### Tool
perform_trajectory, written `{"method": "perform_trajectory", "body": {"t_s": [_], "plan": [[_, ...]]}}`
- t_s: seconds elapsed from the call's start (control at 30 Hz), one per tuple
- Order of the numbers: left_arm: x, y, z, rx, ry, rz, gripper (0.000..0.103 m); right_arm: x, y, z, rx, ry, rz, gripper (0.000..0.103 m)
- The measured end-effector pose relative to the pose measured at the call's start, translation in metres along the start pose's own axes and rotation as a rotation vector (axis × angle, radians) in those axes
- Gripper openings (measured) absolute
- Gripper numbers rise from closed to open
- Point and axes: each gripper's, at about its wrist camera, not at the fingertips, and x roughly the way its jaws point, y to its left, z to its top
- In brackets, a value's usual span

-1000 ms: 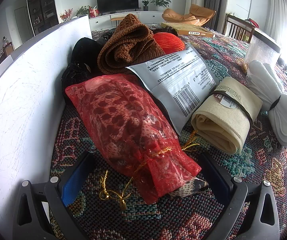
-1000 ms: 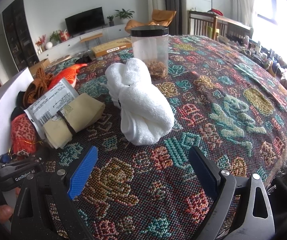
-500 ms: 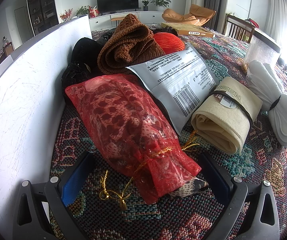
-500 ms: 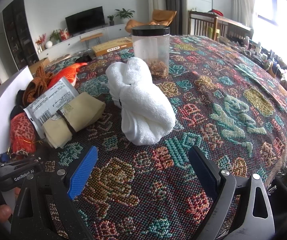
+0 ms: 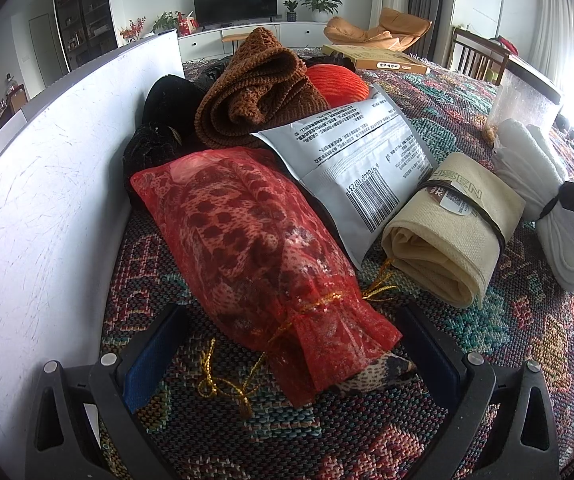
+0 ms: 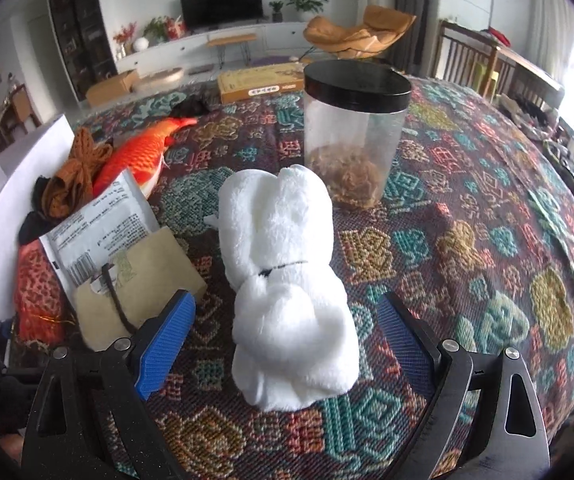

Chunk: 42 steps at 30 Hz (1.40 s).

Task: Organize soft objects

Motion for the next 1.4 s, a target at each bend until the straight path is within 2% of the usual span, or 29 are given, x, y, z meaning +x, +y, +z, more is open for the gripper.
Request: {"method": "perform_trajectory", "body": {"t_s": [0.03,0.07,0.1,0.17,0.3,0.37,0.4,0.47,0.57,0.67,0.7,0.77,0.8,0.87,0.97,1.03,1.17,1.27,1.33,1.4], "plan": [[-0.003,0.000,-0.003,0.003,0.002,-0.004,0.103,0.006,-0.003,0.001,0.012,0.006,0.020,0.091],[-0.004,0.000,-0.005,0.010,0.002,-0.009,0.103,0.011,-0.007,0.001,0.040,0.017,0.031,0.084],[-0.007,-0.001,-0.008,0.019,0.001,-0.013,0.103,0.013,-0.013,-0.002,0.081,0.034,0.050,0.044],[-0.010,-0.001,-0.011,0.040,0.004,-0.024,0.103,0.003,-0.024,-0.014,0.175,-0.001,0.089,0.045],[-0.025,-0.001,-0.016,0.078,0.030,-0.061,0.102,-0.031,-0.046,-0.053,0.304,-0.088,0.091,0.045],[-0.044,-0.007,-0.008,0.098,-0.038,-0.119,0.102,-0.045,-0.058,-0.077,0.378,-0.129,0.096,0.045],[-0.052,-0.014,-0.001,0.123,-0.067,-0.135,0.102,-0.053,-0.066,-0.083,0.434,-0.152,0.130,0.045],[-0.060,-0.036,0.020,0.204,-0.101,-0.133,0.103,-0.070,-0.076,-0.089,0.494,-0.232,0.164,0.045],[-0.038,-0.068,0.047,0.310,-0.043,-0.146,0.103,-0.079,-0.075,-0.093,0.512,-0.275,0.179,0.045],[0.007,-0.089,0.057,0.362,0.116,-0.134,0.101,-0.083,-0.069,-0.095,0.491,-0.288,0.189,0.045],[0.011,-0.095,0.056,0.383,0.109,-0.123,0.101,-0.086,-0.068,-0.096,0.486,-0.295,0.190,0.045],[0.010,-0.108,0.054,0.437,0.091,-0.122,0.085,-0.087,-0.069,-0.098,0.491,-0.300,0.192,0.045],[0.007,-0.110,0.052,0.454,0.080,-0.108,0.061,-0.088,-0.070,-0.099,0.499,-0.300,0.194,0.045],[0.001,-0.108,0.053,0.419,0.075,-0.130,0.050,-0.088,-0.075,-0.100,0.524,-0.299,0.204,0.045],[-0.022,-0.081,0.055,0.249,0.068,-0.261,0.047,-0.085,-0.084,-0.107,0.573,-0.279,0.232,0.045],[-0.049,-0.055,0.053,0.146,0.036,-0.338,0.047,-0.085,-0.083,-0.110,0.588,-0.249,0.255,0.045],[-0.113,0.006,0.050,0.004,-0.051,-0.434,0.047,-0.091,-0.054,-0.104,0.556,-0.188,0.354,0.045],[-0.163,0.067,0.049,-0.049,-0.148,-0.383,0.047,-0.105,0.000,-0.082,0.472,-0.171,0.491,0.045],[-0.185,0.113,0.046,-0.084,-0.190,-0.299,0.047,-0.119,0.049,-0.061,0.383,-0.165,0.596,0.045],[-0.195,0.160,0.043,-0.123,-0.207,-0.179,0.047,-0.132,0.104,-0.042,0.293,-0.148,0.702,0.045]]}}
